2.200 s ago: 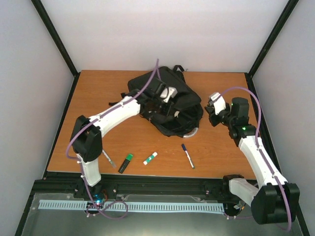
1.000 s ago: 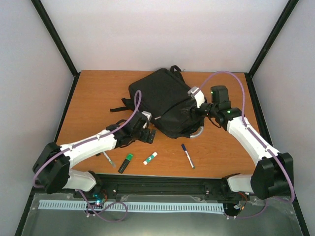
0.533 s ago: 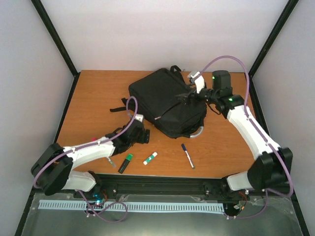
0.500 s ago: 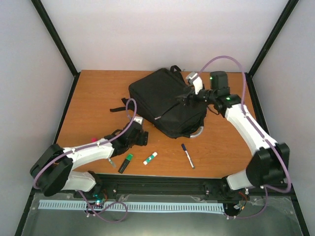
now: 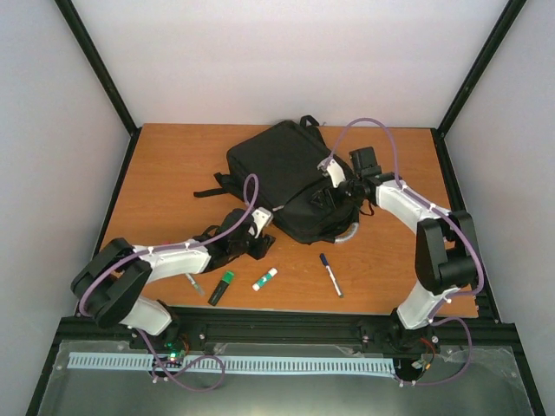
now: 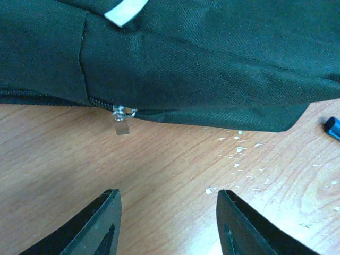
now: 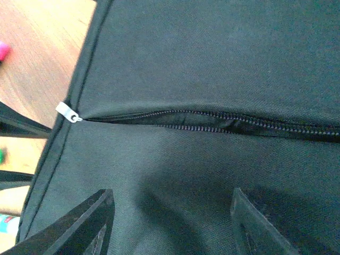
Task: Pack the student bag
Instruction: Zip the student bag at the center of the board.
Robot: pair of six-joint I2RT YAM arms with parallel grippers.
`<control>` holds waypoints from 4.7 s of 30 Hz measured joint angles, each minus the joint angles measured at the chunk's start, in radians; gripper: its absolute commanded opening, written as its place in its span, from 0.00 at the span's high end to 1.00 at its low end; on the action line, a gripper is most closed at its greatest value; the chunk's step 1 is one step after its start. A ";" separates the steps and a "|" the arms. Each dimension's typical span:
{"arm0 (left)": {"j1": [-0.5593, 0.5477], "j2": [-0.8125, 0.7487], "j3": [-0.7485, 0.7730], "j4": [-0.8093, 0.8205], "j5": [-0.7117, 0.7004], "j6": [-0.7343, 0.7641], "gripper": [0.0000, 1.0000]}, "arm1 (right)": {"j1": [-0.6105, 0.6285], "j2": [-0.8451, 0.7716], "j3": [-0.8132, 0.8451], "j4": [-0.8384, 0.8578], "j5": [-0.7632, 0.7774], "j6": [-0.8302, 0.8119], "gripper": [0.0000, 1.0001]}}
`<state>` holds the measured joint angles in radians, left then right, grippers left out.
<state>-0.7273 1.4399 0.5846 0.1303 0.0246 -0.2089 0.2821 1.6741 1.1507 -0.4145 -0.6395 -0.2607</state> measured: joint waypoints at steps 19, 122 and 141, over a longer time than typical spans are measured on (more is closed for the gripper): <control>0.071 0.205 0.014 0.192 0.072 0.126 0.61 | 0.000 0.076 0.014 -0.013 0.019 -0.001 0.39; -0.286 0.266 0.436 -0.154 0.031 0.040 0.50 | -0.153 -0.031 0.035 -0.088 0.038 0.004 0.43; -0.268 -0.005 0.346 -0.319 -0.296 -0.129 0.35 | -0.013 -0.630 -0.358 -0.299 0.203 -0.214 0.45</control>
<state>-0.9955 1.4349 0.9306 -0.1890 -0.2718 -0.3382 0.2691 1.0439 0.7925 -0.7139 -0.4362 -0.4744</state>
